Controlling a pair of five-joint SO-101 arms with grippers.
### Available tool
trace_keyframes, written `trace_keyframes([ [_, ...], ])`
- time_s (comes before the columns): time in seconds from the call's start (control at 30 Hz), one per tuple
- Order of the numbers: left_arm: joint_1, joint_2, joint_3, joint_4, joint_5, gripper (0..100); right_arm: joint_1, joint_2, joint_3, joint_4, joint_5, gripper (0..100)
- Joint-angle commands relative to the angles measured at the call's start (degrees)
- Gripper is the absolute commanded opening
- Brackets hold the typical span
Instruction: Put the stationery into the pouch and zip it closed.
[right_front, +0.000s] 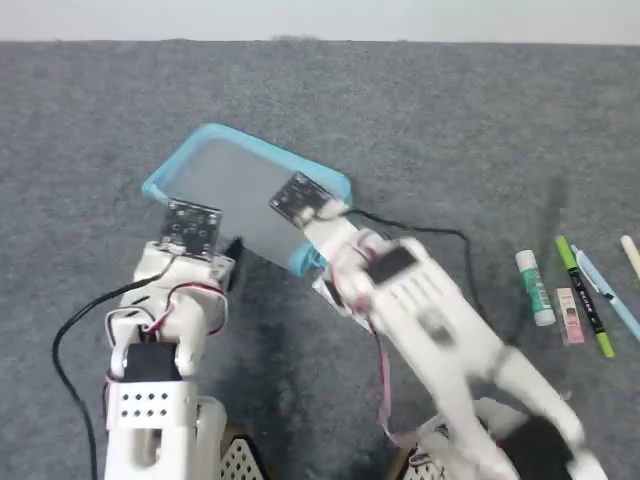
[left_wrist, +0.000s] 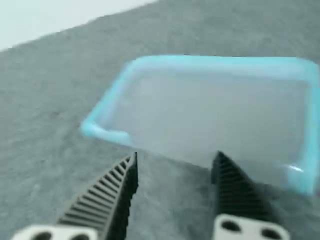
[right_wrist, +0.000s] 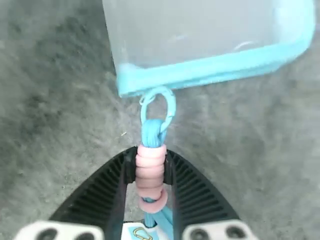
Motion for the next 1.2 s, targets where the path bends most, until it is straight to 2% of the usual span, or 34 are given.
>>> trace_keyframes([
  [0.0,2.73,0.18,-6.02,4.84,-0.62,29,0.66,-18.42,5.63,-1.63,-2.11,0.6],
  [0.13,4.84,0.18,-6.37,5.36,-0.88,31,0.57,-25.54,7.82,0.22,-2.55,0.6],
  [0.37,12.48,0.18,-6.99,9.67,-2.46,32,0.48,-25.98,7.47,1.19,-2.46,0.6],
  [0.6,14.15,0.18,-9.01,11.34,-2.55,32,0.22,-25.89,7.65,1.71,-2.29,0.6],
  [0.8,19.25,0.70,-9.01,10.37,-0.53,32,-4.97,-26.33,7.65,3.03,-2.11,0.6],
  [0.93,17.76,0.79,-7.34,6.33,0.53,32,-5.05,-26.42,7.47,3.65,-1.14,0.6],
  [1.17,9.67,0.79,-3.82,1.58,-2.02,31,-4.97,-26.51,7.38,4.70,-0.62,0.6],
])
